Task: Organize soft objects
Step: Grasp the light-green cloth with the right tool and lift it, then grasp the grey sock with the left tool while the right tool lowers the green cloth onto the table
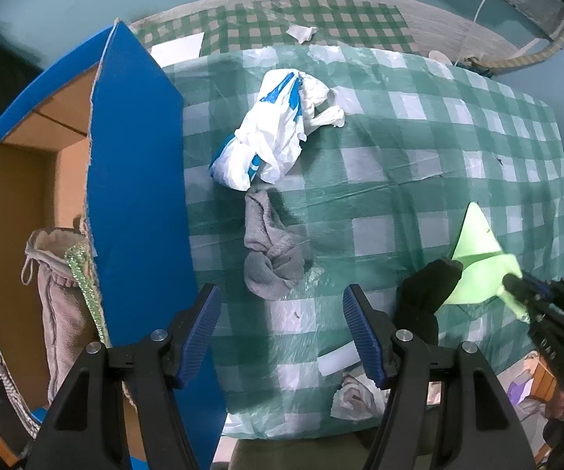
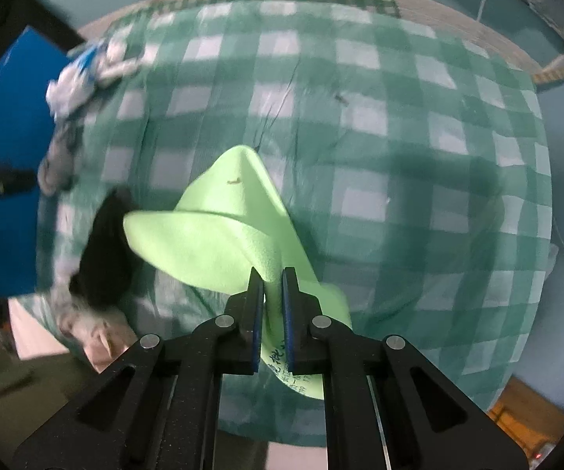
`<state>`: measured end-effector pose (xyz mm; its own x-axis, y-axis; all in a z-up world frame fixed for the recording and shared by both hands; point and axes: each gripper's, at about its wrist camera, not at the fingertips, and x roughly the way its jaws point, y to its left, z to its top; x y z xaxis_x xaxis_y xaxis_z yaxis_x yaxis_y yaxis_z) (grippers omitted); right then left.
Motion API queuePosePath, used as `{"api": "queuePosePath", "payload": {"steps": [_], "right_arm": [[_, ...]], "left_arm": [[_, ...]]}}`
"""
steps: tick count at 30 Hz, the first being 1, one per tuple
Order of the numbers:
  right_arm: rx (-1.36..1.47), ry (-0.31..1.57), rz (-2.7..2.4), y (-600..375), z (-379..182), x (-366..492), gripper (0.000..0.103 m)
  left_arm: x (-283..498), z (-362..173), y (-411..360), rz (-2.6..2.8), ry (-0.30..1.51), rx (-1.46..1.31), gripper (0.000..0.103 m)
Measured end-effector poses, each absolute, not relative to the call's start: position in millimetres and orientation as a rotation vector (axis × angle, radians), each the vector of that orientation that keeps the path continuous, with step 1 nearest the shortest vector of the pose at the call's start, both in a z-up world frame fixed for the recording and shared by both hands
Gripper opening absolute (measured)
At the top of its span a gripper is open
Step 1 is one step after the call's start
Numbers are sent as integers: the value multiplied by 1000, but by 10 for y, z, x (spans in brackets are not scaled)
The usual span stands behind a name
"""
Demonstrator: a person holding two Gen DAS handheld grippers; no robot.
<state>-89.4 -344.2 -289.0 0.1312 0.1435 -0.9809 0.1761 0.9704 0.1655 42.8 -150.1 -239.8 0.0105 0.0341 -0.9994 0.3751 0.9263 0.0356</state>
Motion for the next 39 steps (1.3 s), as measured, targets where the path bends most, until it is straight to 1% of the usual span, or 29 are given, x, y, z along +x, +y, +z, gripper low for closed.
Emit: {"api": "queuePosePath", "payload": {"steps": [4,8,14,16,30,31,32,34,35,37,39], "right_arm": [[286,1410,-33,-3520,-2841,-796,8],[281,1391,-32,-3434,-2785,-738,7],[288,1373,-22,-3331,-2640,-603,8],[287,1368,-19,-3375,-2636,-730,8],[273,1340,4,-3377,-2467,-755,8],[273,1336,4,-3376,-2443,-754,8],[272,1332,3,-3374,-2417,-751,8],[274,1325,3,-3370,-2364,-747,8],[275,1322,3,-3366,-2346,-743,8],[280,1312,5,-3356,-2288,-735,8],[283,1303,8,-3343,-2235,-725,8]], "left_arm": [[450,-2425,-1516,-267,1543,335,73],[449,-2435,-1555,-269,1546,326,77],[429,-2454,-1664,-276,1546,319,78],[419,-2494,-1683,-258,1543,338,78],[609,-2897,-1737,-161,1574,376,77],[603,-2907,-1748,-160,1573,378,76],[612,-2916,-1759,-161,1572,380,72],[625,-2929,-1779,-172,1574,376,56],[630,-2940,-1799,-174,1576,380,53],[619,-2952,-1825,-175,1575,394,42],[601,-2967,-1822,-178,1570,398,40]]}}
